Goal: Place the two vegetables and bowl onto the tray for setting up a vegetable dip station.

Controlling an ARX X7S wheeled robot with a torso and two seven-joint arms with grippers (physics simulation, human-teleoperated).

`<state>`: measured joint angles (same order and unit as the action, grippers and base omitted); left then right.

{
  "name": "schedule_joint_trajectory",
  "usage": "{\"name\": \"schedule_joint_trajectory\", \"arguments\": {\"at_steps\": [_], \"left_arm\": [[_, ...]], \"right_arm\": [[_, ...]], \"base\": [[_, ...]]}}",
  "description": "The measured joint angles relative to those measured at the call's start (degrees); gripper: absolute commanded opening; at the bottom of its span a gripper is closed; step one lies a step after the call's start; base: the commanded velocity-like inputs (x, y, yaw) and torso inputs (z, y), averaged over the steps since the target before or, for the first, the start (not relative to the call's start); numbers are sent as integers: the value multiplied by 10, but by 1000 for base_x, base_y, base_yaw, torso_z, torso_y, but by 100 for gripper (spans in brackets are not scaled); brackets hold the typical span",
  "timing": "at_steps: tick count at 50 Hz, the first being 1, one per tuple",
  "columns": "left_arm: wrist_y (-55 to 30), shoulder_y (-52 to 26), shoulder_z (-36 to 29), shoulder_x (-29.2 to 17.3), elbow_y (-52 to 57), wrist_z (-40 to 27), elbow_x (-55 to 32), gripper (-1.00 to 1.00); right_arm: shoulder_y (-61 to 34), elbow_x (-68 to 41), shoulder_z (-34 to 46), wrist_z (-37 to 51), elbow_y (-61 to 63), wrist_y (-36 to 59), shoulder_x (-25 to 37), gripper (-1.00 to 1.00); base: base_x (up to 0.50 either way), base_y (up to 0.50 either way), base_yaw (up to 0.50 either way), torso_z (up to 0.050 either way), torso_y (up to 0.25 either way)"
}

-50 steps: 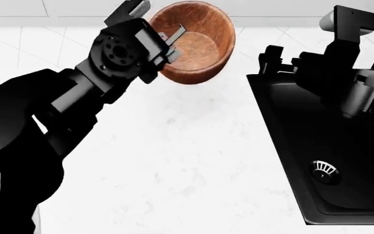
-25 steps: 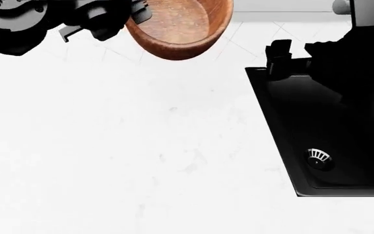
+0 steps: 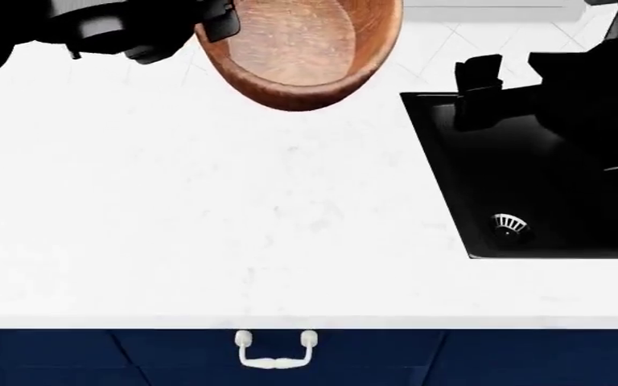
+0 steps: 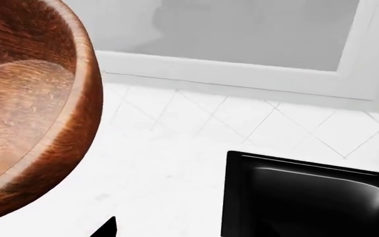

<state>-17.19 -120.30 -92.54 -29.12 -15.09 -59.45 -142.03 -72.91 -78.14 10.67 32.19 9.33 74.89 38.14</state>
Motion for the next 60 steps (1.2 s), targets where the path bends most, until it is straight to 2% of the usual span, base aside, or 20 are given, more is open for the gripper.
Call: {"name": "schedule_joint_trajectory", "arguments": {"at_steps": [19, 38, 60], "left_arm": [[12, 2, 19, -47, 136, -32, 2, -100], [4, -8, 33, -64, 182, -41, 9, -100], [10, -10, 47, -83, 219, -57, 17, -100]], "right_arm": [[10, -23, -24, 41, 40, 11, 51, 100], [41, -107, -74, 102, 74, 15, 102, 100], [54, -146, -100, 115, 88, 6, 135, 100]], "base": [[0, 0, 0, 0, 0], [1, -493, 0, 0, 0], [0, -500, 0, 0, 0]]}}
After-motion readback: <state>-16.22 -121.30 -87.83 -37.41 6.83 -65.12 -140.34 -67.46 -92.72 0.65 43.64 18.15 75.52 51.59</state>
